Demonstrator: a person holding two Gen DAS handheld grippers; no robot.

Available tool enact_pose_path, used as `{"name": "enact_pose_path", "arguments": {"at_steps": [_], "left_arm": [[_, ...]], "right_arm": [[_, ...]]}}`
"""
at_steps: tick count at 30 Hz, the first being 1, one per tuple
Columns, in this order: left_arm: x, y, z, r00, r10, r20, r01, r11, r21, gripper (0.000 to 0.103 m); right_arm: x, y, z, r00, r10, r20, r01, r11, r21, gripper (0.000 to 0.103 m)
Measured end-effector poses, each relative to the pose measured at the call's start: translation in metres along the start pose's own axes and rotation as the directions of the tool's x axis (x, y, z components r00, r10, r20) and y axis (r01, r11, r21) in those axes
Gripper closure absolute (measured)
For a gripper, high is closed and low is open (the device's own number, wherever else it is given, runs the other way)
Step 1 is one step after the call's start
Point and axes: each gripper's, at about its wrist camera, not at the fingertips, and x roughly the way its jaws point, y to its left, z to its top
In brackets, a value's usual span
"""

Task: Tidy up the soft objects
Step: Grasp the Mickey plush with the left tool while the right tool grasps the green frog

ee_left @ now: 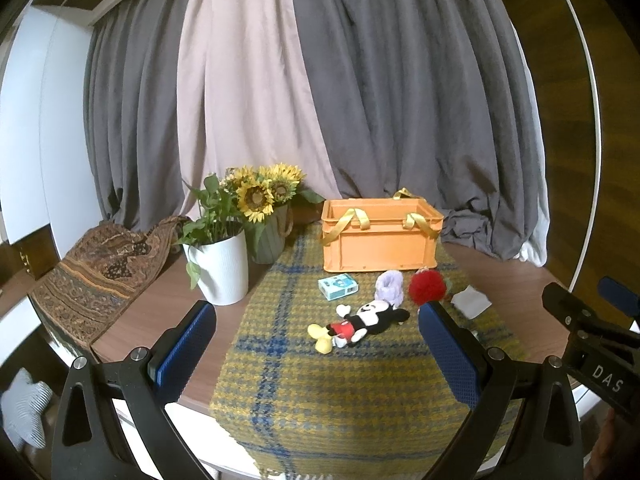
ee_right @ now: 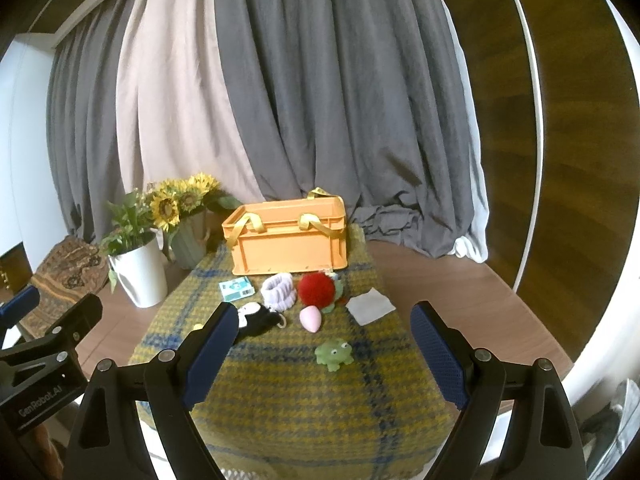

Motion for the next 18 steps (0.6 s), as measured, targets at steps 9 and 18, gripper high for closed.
{"name": "enact_pose_path", "arguments": {"at_steps": [9,18], "left_arm": [[0.044,-0.003,-0.005,0.998,-0.013,-0.064,0.019,0.996,0.089,0.000],[0.099,-0.012,-0.007,0.990,-0.060,-0.130,0.083,0.980,0.178,0.001]], "right_arm": [[0.042,0.007,-0.012,0.996,-0.017,-0.089,0.018,1.000,0.019,0.014],[0.092,0.007,-0.024,0.982,-0.040,-0.185,0.055,0.996,0.076,0.014]]}}
